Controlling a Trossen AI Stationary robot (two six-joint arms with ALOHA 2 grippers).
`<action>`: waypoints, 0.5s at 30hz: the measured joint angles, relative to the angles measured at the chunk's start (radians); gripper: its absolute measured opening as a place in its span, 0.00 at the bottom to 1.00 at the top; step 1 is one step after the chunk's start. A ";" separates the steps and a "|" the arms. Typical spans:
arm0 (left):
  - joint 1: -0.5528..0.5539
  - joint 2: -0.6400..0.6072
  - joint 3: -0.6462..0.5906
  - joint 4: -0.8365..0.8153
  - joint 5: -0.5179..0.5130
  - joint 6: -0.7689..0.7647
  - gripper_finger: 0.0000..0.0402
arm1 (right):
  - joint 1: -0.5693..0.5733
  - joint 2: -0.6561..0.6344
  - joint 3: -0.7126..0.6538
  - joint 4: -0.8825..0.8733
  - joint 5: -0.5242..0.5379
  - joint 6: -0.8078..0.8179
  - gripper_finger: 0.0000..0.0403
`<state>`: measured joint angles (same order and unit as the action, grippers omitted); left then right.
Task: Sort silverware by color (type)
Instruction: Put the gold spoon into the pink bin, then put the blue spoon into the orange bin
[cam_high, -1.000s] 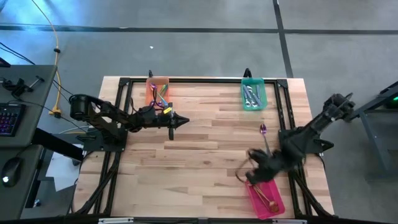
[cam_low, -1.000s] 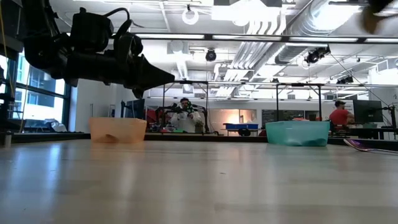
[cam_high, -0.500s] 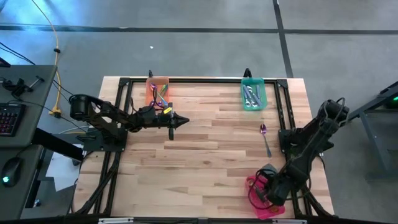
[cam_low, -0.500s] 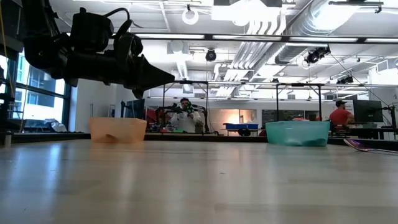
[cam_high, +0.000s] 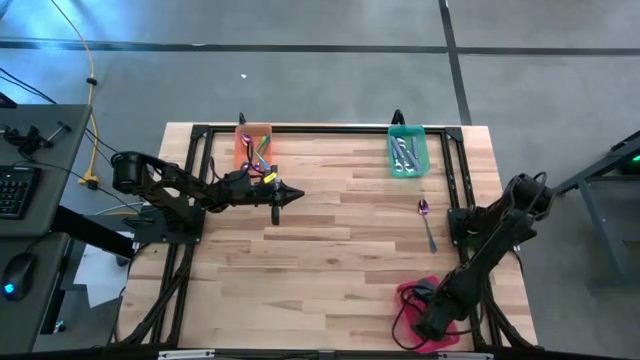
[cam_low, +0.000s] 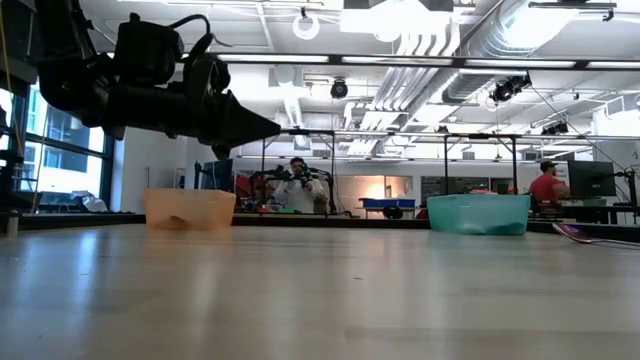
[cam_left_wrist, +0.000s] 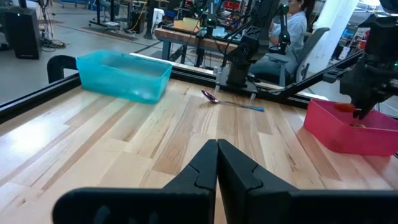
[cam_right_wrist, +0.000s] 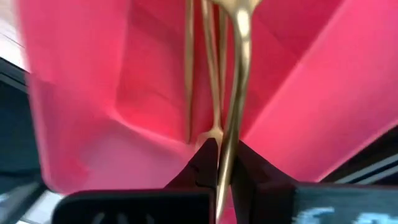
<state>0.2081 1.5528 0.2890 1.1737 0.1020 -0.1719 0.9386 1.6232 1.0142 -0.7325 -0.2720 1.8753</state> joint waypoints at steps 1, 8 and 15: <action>0.000 0.000 0.000 -0.002 0.000 0.000 0.00 | -0.004 0.008 0.000 -0.001 -0.017 -0.017 0.01; 0.000 0.000 0.000 -0.008 0.000 0.000 0.00 | -0.051 0.017 0.000 -0.002 -0.047 -0.094 0.11; 0.000 0.000 0.000 -0.010 -0.001 0.001 0.00 | -0.128 -0.060 0.000 0.006 -0.031 -0.152 0.20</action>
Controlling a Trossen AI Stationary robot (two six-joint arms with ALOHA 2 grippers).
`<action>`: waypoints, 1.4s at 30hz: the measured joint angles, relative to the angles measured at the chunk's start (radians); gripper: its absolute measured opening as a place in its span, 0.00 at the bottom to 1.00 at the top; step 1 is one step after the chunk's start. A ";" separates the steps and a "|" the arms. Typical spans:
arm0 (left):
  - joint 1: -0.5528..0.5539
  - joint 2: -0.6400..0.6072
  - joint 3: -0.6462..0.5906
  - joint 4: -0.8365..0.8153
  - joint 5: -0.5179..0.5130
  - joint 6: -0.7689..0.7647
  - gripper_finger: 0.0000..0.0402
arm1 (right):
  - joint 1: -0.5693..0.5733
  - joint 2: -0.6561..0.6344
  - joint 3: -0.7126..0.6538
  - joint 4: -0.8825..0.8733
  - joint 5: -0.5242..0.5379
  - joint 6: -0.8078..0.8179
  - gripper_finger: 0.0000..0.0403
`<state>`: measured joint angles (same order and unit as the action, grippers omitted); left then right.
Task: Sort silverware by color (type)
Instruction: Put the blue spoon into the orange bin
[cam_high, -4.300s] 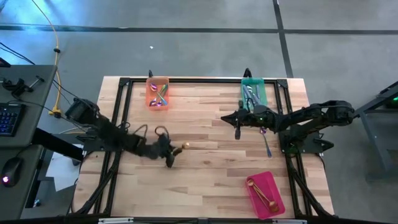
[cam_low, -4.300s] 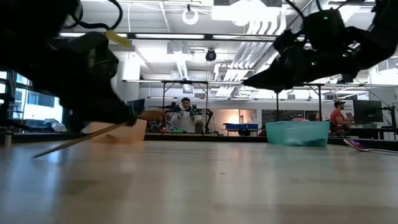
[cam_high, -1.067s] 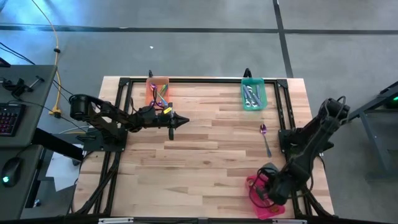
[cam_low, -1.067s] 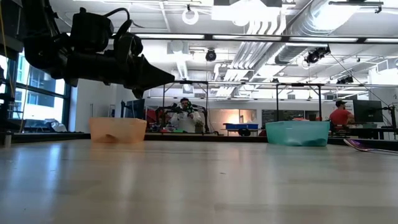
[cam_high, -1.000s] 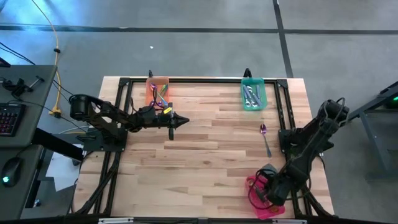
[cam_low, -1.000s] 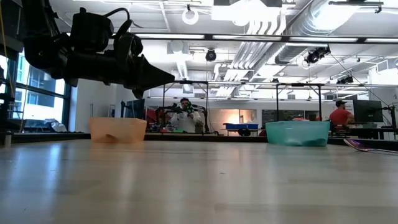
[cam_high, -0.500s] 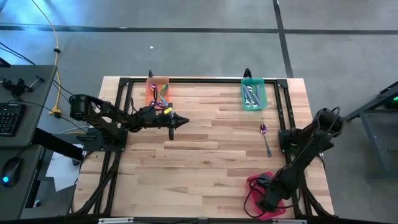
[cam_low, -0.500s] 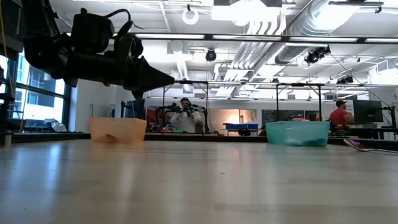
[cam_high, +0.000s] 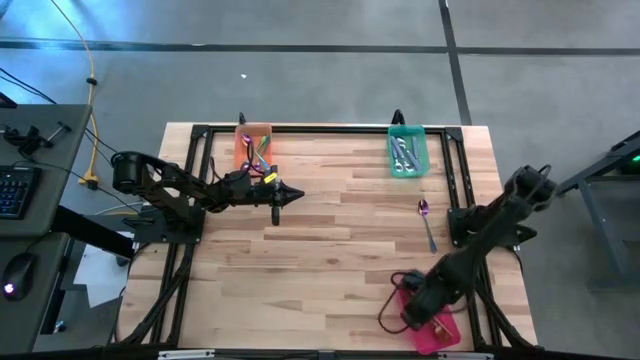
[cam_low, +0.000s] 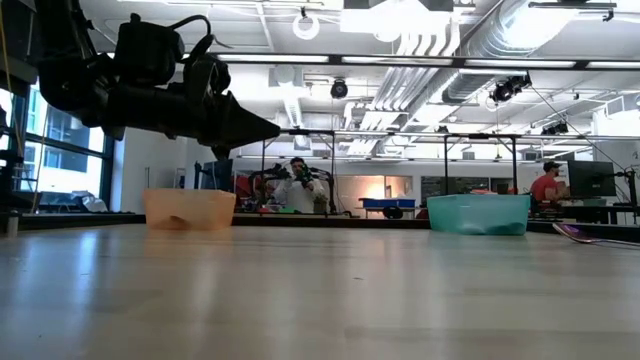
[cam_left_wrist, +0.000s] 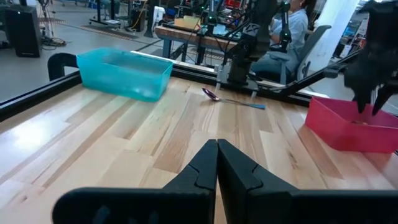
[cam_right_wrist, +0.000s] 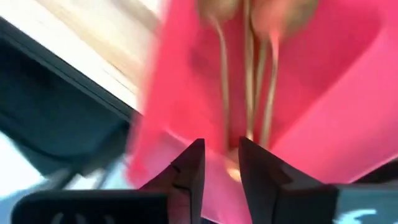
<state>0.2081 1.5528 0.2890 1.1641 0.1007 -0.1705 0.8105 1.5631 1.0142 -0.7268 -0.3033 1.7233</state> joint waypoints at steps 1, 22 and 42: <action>0.000 0.000 0.000 0.000 -0.001 0.002 0.00 | -0.010 -0.027 0.000 -0.007 0.035 -0.004 0.20; 0.001 0.000 0.000 -0.040 -0.001 0.035 0.00 | -0.494 -0.435 -0.454 -0.281 0.352 -0.041 0.29; 0.002 0.000 0.000 -0.061 -0.014 0.044 0.00 | -0.863 -0.262 -0.505 -0.122 0.396 -0.398 0.24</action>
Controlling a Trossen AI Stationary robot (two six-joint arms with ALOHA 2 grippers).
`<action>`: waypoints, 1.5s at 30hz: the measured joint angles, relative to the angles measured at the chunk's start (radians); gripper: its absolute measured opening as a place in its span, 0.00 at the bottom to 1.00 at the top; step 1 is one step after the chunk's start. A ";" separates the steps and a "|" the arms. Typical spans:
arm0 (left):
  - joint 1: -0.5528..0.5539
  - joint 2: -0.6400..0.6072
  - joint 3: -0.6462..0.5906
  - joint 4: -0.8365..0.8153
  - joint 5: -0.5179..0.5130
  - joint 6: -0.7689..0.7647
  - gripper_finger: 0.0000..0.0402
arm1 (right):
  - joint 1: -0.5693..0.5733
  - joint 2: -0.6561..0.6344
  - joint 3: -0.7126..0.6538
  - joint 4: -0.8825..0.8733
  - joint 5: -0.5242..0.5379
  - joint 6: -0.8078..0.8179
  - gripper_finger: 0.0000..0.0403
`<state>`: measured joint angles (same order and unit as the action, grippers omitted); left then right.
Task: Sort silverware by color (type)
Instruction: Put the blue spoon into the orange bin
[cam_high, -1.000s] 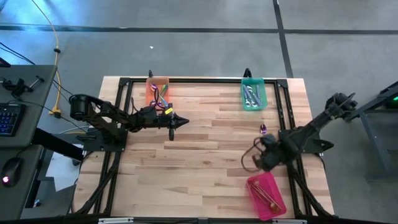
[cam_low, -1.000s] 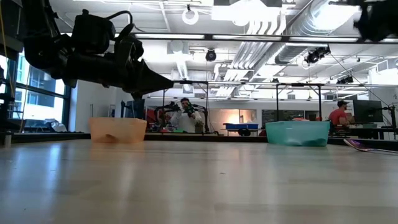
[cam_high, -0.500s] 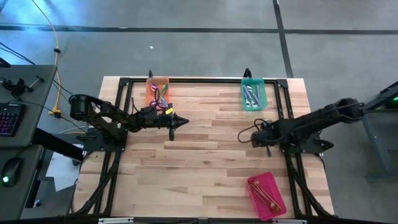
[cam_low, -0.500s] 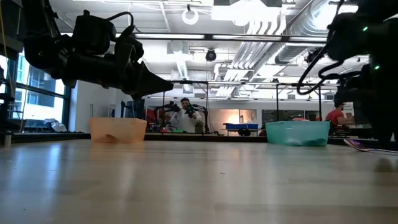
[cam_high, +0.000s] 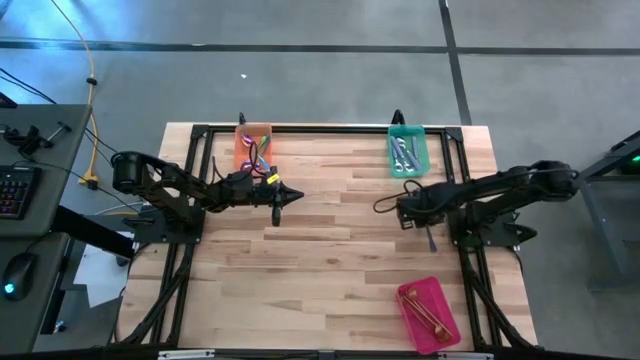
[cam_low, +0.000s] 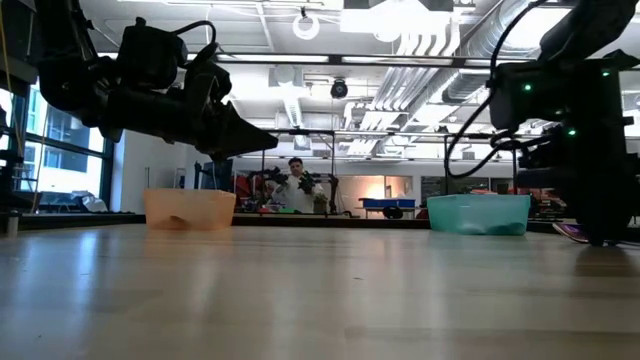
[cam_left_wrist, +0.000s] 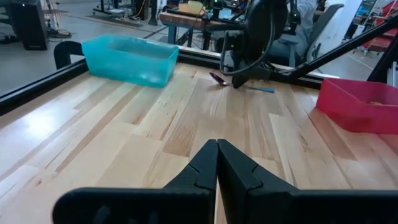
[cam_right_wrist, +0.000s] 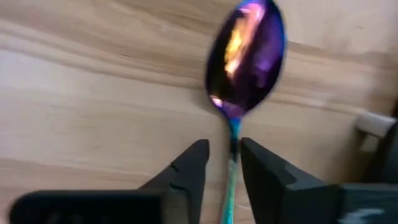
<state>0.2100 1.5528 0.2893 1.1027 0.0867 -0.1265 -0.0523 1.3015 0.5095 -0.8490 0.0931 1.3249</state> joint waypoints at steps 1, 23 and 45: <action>0.000 0.000 0.000 0.000 0.000 0.000 0.00 | -0.007 0.002 0.000 0.012 -0.002 -0.012 0.21; 0.020 0.000 0.000 0.017 0.164 -0.046 0.00 | 0.042 -0.063 -0.002 0.697 0.091 -0.396 0.00; -0.104 0.009 0.253 -0.141 0.163 -0.107 0.31 | 0.084 -0.064 0.000 1.488 0.064 -0.970 0.00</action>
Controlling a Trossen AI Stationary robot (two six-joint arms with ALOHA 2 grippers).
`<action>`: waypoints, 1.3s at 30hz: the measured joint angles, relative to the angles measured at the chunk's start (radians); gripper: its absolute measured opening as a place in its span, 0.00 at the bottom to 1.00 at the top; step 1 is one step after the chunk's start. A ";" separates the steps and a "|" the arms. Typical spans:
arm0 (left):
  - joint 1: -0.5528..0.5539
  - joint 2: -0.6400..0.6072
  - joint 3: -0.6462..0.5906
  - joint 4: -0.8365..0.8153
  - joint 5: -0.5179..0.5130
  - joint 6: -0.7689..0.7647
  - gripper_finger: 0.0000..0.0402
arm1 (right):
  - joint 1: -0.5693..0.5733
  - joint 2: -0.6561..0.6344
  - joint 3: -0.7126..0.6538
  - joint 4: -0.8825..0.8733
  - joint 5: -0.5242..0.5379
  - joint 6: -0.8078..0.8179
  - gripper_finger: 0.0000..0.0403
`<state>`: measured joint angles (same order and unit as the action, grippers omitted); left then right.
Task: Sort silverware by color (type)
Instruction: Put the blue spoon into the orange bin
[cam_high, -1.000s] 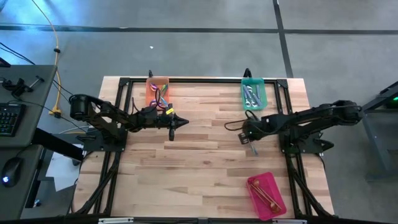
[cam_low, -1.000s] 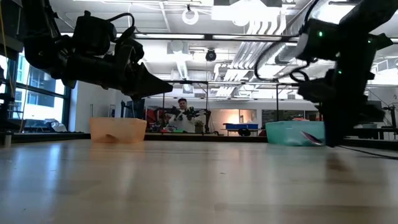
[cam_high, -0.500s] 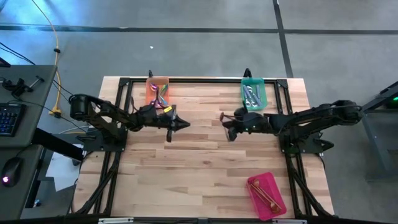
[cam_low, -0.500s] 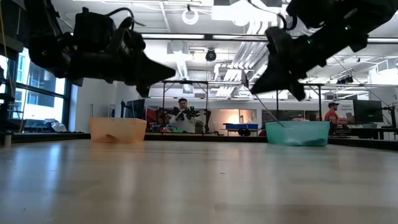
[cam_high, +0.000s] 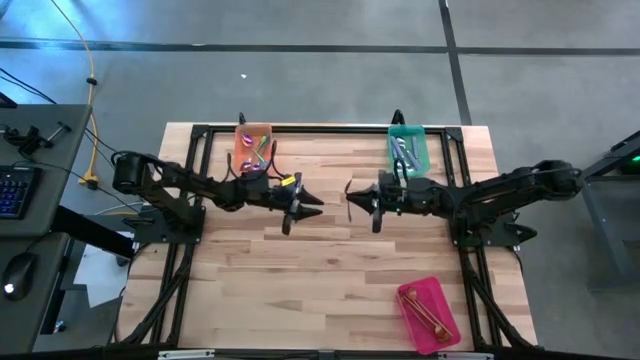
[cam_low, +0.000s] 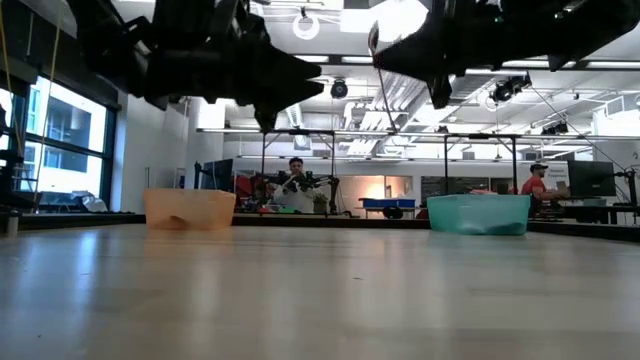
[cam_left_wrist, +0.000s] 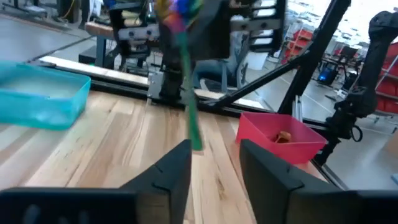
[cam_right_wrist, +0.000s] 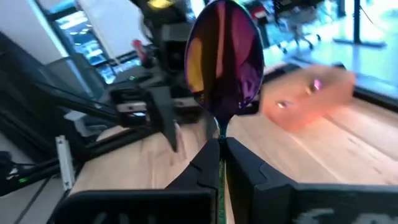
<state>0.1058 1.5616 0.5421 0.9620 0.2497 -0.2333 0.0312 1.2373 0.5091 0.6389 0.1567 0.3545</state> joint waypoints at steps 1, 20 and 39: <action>0.000 0.000 0.012 -0.017 0.000 0.000 0.33 | 0.008 0.000 0.000 0.014 -0.001 -0.016 0.00; -0.032 0.153 0.302 -0.099 0.035 0.014 0.46 | 0.070 0.000 0.000 0.114 -0.012 -0.211 0.00; -0.043 0.152 0.334 -0.100 0.011 0.131 0.10 | 0.070 -0.001 0.000 0.137 -0.018 -0.232 0.00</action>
<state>0.0628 1.7138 0.8757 0.8623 0.2607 -0.1022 0.1009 1.2366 0.5095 0.7757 0.1383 0.1223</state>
